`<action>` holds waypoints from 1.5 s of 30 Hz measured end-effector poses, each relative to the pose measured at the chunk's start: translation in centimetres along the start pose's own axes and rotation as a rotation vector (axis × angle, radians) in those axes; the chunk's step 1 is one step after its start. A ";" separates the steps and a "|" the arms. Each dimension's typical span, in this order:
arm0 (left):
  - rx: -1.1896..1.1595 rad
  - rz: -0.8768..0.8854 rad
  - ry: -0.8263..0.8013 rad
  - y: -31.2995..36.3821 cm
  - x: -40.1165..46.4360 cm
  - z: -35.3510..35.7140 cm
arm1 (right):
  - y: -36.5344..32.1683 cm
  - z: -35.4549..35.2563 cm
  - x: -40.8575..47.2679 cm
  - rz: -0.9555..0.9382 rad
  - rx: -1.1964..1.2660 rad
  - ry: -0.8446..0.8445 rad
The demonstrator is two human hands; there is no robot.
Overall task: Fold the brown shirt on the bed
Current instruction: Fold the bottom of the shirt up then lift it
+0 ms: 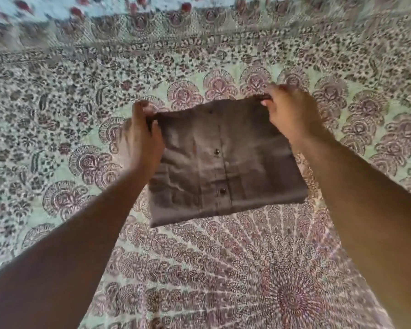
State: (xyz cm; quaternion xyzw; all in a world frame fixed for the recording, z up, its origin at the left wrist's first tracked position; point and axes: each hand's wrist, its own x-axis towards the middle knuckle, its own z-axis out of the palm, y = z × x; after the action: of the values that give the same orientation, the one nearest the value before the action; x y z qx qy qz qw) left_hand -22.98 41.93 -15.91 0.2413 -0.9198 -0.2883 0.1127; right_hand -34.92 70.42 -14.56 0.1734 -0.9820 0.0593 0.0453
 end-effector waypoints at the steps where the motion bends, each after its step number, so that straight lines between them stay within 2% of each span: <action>1: 0.046 0.014 0.026 0.0 -0.2 0.9 | 0.0 0.9 0.3 0.032 -0.022 0.002; 3: 0.168 0.065 0.005 0.1 -1.8 2.3 | -0.8 2.1 -0.7 0.088 -0.030 0.053; 6: 0.287 0.227 -0.174 -0.5 -6.2 3.8 | -4.0 3.1 -5.3 0.032 0.093 0.139; 9: 0.387 0.319 -0.286 -2.3 -8.2 5.7 | -6.8 4.8 -10.6 -0.073 0.179 -0.011; 11: 0.391 0.346 -0.290 -2.5 -7.2 6.6 | -6.6 6.3 -12.5 -0.053 0.102 -0.134; 13: 0.407 0.370 -0.278 -2.5 -6.4 7.4 | -4.8 7.4 -12.5 0.016 0.029 -0.179; 17: 0.438 0.348 -0.271 -2.6 -6.5 7.7 | -2.3 8.1 -11.2 0.182 -0.026 -0.182; 20: 0.466 0.340 -0.262 -2.2 -6.4 7.8 | -3.8 7.2 -10.1 0.287 -0.008 -0.118; 21: 0.469 0.340 -0.261 -2.1 -6.3 7.9 | -5.0 6.7 -9.8 0.247 0.002 -0.107; 25: 0.427 0.353 -0.281 -2.5 -6.3 7.9 | -8.2 7.8 -10.6 -0.119 0.064 -0.156; 27: 0.393 0.352 -0.293 -2.7 -6.2 8.0 | -6.9 8.7 -11.0 -0.097 0.026 -0.164; 30: 0.285 0.353 -0.358 -2.7 -5.5 7.5 | -5.4 8.6 -10.7 0.069 -0.010 -0.160; 32: 0.072 0.257 -0.324 -2.7 -5.5 6.3 | -6.4 7.9 -10.3 0.127 0.024 -0.160; 33: 0.004 0.168 -0.245 -2.5 -5.8 5.4 | -7.2 7.4 -10.2 0.128 0.048 -0.123; 35: 0.003 -0.129 -0.112 -1.9 -7.5 3.6 | -9.0 6.5 -10.1 -0.001 0.124 0.013; 37: 0.045 -0.458 -0.129 -2.5 -10.5 2.1 | -11.3 6.5 -10.4 -0.203 0.236 0.077; 39: 0.044 -0.642 -0.194 -3.3 -14.2 0.9 | -13.5 7.1 -10.7 -0.312 0.337 0.012; 43: -0.121 -0.752 -0.287 -3.3 -16.6 -0.2 | -16.5 7.2 -10.0 -0.237 0.377 -0.097; 45: -0.221 -0.653 -0.329 -2.6 -15.6 -0.3 | -18.0 6.0 -9.2 -0.130 0.311 -0.158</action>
State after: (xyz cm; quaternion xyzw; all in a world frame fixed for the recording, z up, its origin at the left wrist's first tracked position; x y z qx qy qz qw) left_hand -8.53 47.85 -18.28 0.4585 -0.7638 -0.4412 -0.1088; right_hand -20.45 55.90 -19.66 0.2454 -0.9483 0.1936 -0.0556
